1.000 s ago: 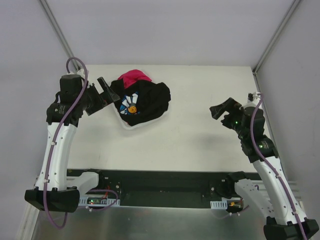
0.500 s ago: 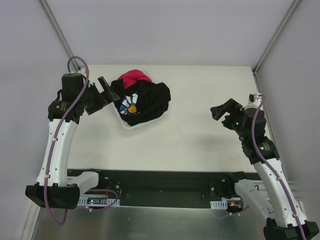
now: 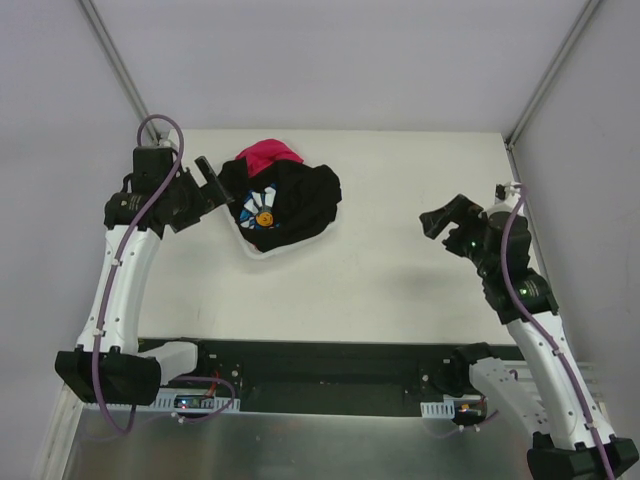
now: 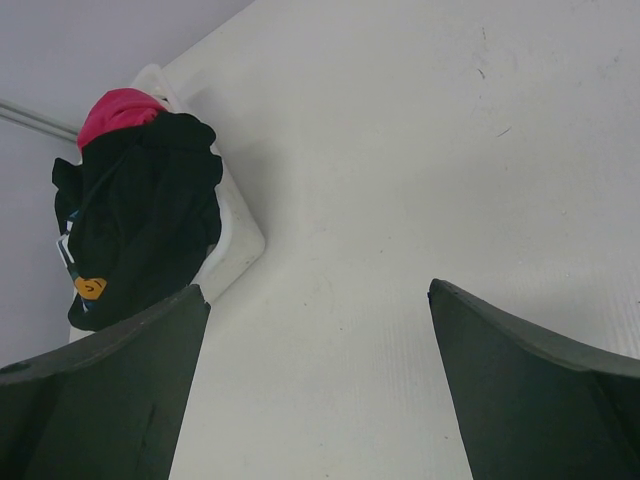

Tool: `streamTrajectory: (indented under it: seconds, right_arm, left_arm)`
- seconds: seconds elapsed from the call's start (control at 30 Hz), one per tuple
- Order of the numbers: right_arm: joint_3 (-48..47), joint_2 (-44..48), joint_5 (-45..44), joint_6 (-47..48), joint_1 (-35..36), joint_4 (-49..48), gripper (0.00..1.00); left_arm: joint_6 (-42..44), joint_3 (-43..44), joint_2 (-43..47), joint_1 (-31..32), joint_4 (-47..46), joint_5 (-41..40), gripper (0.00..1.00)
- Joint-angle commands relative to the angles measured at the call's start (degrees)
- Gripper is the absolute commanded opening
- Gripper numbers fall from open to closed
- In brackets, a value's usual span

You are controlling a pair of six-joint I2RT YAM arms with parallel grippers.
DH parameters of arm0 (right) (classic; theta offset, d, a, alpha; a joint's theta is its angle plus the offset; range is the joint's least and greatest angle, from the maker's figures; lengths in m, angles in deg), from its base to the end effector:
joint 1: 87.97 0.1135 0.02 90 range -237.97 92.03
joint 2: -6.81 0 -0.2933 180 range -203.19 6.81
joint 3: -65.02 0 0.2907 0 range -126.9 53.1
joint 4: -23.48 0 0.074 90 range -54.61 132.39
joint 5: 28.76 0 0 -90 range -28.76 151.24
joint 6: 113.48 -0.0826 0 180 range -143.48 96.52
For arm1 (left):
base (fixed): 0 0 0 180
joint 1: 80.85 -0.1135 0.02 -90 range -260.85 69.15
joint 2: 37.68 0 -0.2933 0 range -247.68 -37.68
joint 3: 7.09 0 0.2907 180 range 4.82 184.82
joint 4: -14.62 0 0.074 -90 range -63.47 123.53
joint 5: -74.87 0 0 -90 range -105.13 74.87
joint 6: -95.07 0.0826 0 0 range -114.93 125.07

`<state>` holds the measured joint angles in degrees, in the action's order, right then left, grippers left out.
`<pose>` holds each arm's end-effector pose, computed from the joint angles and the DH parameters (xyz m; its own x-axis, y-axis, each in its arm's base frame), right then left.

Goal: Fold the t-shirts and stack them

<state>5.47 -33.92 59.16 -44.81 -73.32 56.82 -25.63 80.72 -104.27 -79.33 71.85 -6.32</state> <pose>0.2179 0.0539 0.3594 -0.3055 0.2958 -0.9051 -0.1155 0.9320 0.3436 0.2999 -0.0206 0.3964 -0.5820 -0.4893 -0.6496 -0.1710 0.8545 -0.4904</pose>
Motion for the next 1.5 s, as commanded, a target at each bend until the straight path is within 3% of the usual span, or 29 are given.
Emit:
streamTrajectory:
  seconds: [0.0,0.23,0.7,0.93,1.07,1.17,1.27,1.4,1.47]
  right_arm:
    - [-3.16,-1.81,1.65,0.49,-0.24,-2.97,0.96]
    - [-6.06,-5.85,5.25,3.04,-0.07,-4.82,0.96]
    - [-10.98,-9.72,6.04,8.66,-0.15,-3.77,0.96]
    - [-11.69,-11.82,9.73,8.76,-0.07,-3.94,0.96]
    - [-10.12,-12.53,9.12,7.27,-0.07,-3.15,0.96]
    - [-6.95,-12.36,10.95,4.54,-0.06,-8.30,0.96]
    - [-3.87,-12.88,12.64,-0.10,0.28,-13.68,0.96]
    - [-4.82,-15.60,10.01,-1.01,0.20,-14.49,0.96]
    - [-6.58,-16.84,8.51,0.13,0.37,-12.21,0.96]
  left_arm:
    - [-1.38,-1.54,-1.96,-1.17,-1.63,-2.15,0.94]
    - [-1.03,-6.28,-3.99,-2.30,-10.77,-0.81,0.93]
    - [-1.03,-10.51,-11.80,-3.19,-17.81,-1.88,0.93]
    - [-3.14,-8.15,-14.98,-3.28,-22.38,7.51,0.93]
    - [-3.31,-5.15,-10.34,-3.10,-22.47,12.10,0.96]
    - [-3.31,-1.82,-9.18,-1.70,-22.12,14.80,0.97]
    - [-4.81,1.70,-9.53,3.65,-22.12,16.06,0.97]
    - [-2.19,11.86,-13.03,16.73,-23.25,8.69,0.99]
    - [-1.38,16.19,-18.91,24.13,-23.35,6.31,0.99]
